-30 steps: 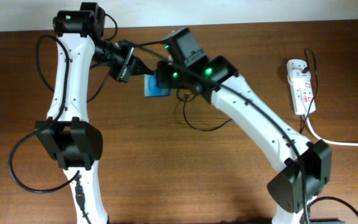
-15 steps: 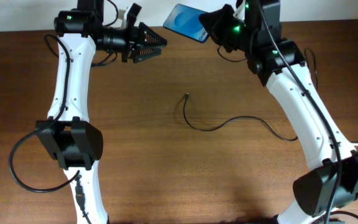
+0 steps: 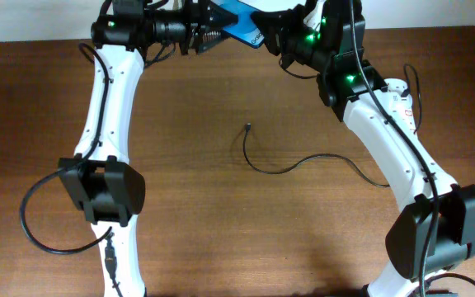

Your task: Plug charger to phone and switch on socket

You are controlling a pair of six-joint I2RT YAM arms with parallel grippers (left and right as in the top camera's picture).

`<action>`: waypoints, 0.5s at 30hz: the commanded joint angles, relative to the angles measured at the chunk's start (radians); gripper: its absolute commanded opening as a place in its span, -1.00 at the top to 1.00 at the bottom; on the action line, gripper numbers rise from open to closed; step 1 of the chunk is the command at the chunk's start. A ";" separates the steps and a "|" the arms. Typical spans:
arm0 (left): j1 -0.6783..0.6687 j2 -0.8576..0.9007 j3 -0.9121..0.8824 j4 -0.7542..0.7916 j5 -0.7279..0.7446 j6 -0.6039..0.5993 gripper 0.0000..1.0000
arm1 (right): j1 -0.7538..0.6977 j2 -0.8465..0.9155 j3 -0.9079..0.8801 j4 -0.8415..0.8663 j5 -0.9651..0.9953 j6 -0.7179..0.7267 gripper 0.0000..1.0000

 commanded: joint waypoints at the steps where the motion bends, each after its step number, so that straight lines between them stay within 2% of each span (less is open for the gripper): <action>1: -0.021 -0.026 0.007 0.156 -0.034 -0.172 0.06 | 0.004 0.006 0.005 0.013 -0.098 0.044 0.92; 8: -0.041 -0.026 0.007 0.224 -0.162 -0.267 0.21 | 0.058 0.006 0.003 -0.093 -0.169 -0.044 0.92; 14: -0.056 -0.026 0.007 0.320 -0.211 -0.433 0.28 | 0.123 0.010 0.001 -0.134 -0.171 -0.063 0.92; 15: -0.056 -0.026 0.007 0.334 -0.217 -0.436 0.37 | 0.132 0.010 0.001 -0.147 -0.169 -0.063 0.92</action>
